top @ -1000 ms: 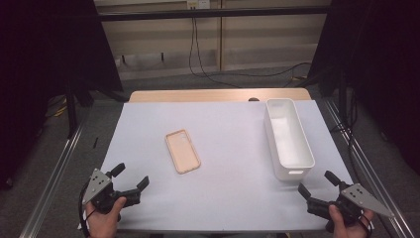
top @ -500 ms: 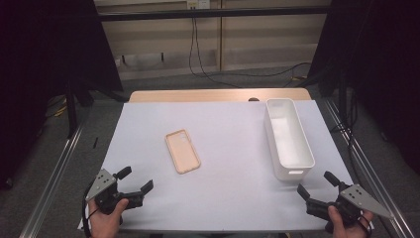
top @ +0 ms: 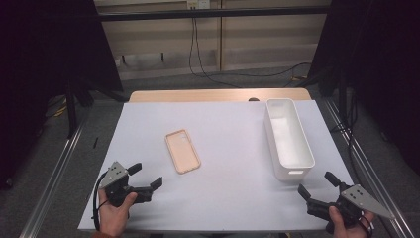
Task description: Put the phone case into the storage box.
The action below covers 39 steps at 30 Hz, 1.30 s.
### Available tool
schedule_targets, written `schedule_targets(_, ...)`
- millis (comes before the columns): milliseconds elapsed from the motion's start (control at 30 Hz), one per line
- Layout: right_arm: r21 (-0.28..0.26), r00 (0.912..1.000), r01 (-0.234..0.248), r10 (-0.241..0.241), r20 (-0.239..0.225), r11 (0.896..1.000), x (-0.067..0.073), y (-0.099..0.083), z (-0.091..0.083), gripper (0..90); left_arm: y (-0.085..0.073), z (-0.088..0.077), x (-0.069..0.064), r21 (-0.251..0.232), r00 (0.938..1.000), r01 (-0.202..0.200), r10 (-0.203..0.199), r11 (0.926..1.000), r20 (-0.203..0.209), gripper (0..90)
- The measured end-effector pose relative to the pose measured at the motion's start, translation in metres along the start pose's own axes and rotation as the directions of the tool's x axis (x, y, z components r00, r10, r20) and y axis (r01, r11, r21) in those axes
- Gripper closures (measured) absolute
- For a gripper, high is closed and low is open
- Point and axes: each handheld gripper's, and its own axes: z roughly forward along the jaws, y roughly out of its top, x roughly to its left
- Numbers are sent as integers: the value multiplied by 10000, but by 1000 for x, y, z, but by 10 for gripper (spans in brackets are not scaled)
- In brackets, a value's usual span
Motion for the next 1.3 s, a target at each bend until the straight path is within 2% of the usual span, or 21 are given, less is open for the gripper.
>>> schedule_targets(133, 4, 10000, 4, -4, -3, 10000, 1, 0, 0, 8, 4, 4, 0, 131, 9999, -114, 114, 9998, 54, 47)
schedule_targets(333, 1, 10000, -10, 10, 6, 10000, 1, 0, 0, 8, 5, 9, 1, 141, 10000, -17, 16, 9999, 61, 47)
schedule_targets(533, 10, 10000, 26, -26, 11, 10000, 1, 0, -1, 8, 8, 18, 2, 226, 9997, -168, 173, 9996, -195, 46)
schedule_targets(667, -8, 10000, -38, 38, 8, 10000, 1, 0, -1, 9, 13, 24, 1, 157, 9998, -146, 149, 9998, -135, 39)
schedule_targets(1033, 16, 10000, 23, -23, 7, 10000, 1, 0, 0, 9, 23, 41, -2, -31, 9990, -448, 448, 9990, -50, 33)
schedule_targets(1133, 1, 10000, 8, -8, 9, 10000, 1, 0, 0, 9, 26, 46, -1, -246, 9990, -419, 423, 9988, 175, 26)
schedule_targets(1200, -2, 10000, -11, 11, 6, 10000, 1, 0, -1, 9, 28, 49, -1, -211, 9984, -557, 560, 9982, 111, 29)
schedule_targets(1300, 5, 10000, -11, 11, -6, 10000, 1, 0, -1, 9, 30, 54, -1, -255, 9985, -533, 536, 9983, 114, 29)
